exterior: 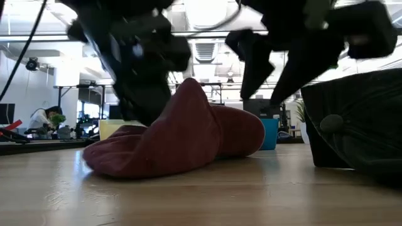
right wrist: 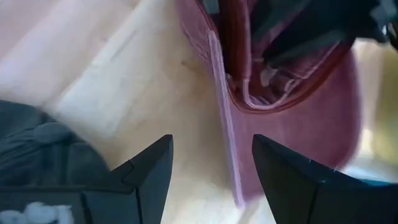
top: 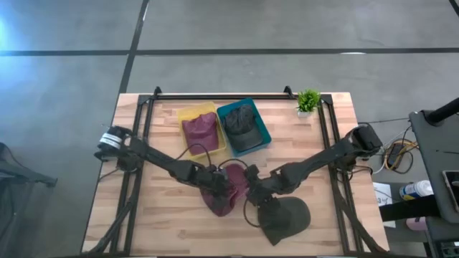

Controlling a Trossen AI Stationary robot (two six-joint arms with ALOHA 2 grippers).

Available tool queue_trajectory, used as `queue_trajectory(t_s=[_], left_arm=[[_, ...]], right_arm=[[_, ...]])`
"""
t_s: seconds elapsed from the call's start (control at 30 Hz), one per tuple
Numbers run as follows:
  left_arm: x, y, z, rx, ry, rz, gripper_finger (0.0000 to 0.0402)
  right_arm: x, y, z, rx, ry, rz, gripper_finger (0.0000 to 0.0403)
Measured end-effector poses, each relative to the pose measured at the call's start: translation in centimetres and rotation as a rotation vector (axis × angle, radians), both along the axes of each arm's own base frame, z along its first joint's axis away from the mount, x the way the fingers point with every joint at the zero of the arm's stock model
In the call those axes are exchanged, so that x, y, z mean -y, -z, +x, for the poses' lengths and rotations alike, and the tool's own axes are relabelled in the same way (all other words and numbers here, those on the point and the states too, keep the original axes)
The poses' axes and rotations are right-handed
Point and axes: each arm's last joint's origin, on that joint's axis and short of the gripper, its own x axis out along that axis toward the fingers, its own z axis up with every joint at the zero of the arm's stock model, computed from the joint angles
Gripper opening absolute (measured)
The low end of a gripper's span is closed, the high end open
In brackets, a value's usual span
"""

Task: Pick & Place hat
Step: Put the red cap into the yellow bin

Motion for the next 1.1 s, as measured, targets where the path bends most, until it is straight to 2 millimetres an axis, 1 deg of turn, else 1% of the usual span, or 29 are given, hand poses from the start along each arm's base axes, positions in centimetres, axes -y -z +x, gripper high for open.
queue_trajectory(t_s=[0.07, 0.17, 0.3, 0.4, 0.47, 0.53, 0.6, 0.67, 0.77, 0.83, 0.93, 1.0, 1.1], left_arm=[[0.0, 1.2, 0.6, -0.004, 0.002, -0.011, 0.0133], [-0.1, 1.8, 1.2, -0.001, -0.026, -0.036, 0.0133], [-0.2, 1.3, 1.4, 0.026, -0.048, -0.038, 0.0133], [-0.3, -0.4, 1.4, 0.104, -0.037, -0.031, 0.0133], [-0.4, -1.2, 1.4, 0.13, -0.039, -0.029, 0.0133], [-0.4, -1.5, 1.1, 0.126, -0.037, -0.026, 0.0133], [-0.3, -2.2, 0.8, 0.137, -0.037, -0.035, 0.0133], [0.1, -3.4, 0.4, 0.167, -0.034, -0.056, 0.0133], [0.7, -4.9, -0.8, 0.165, -0.028, -0.065, 0.0133], [1.1, -5.8, -2.0, 0.141, -0.041, -0.047, 0.0133], [1.5, -8.1, -4.2, 0.153, -0.089, -0.002, 0.0133], [1.8, -9.6, -5.9, 0.173, -0.147, 0.034, 0.0133], [2.3, -12.5, -8.7, 0.29, -0.265, 0.096, 0.0133]], right_arm=[[0.0, 1.0, 0.2, -0.021, 0.018, -0.02, 0.0215], [0.1, 1.6, 0.5, -0.021, 0.058, -0.044, 0.0215], [0.1, 2.4, 0.7, -0.041, 0.074, -0.043, 0.0214], [0.2, 2.5, 0.7, -0.043, 0.109, -0.024, 0.0203], [0.4, 2.7, 0.8, -0.041, 0.12, -0.017, 0.0184], [0.6, 3.0, 0.9, -0.05, 0.125, -0.019, 0.0156], [0.8, 3.1, 1.2, -0.033, 0.127, -0.014, 0.012], [1.1, 3.2, 1.3, -0.04, 0.124, -0.01, 0.0081], [1.1, 3.3, 1.6, -0.019, 0.117, -0.006, 0.0027], [1.1, 3.0, 1.7, -0.003, 0.108, -0.008, 0.0018], [1.2, 2.3, 1.6, 0.007, 0.102, -0.004, 0.0015], [1.1, 1.0, 1.6, 0.037, 0.096, 0.019, 0.0015], [1.5, -1.6, 1.5, 0.094, 0.093, 0.096, 0.0014]])
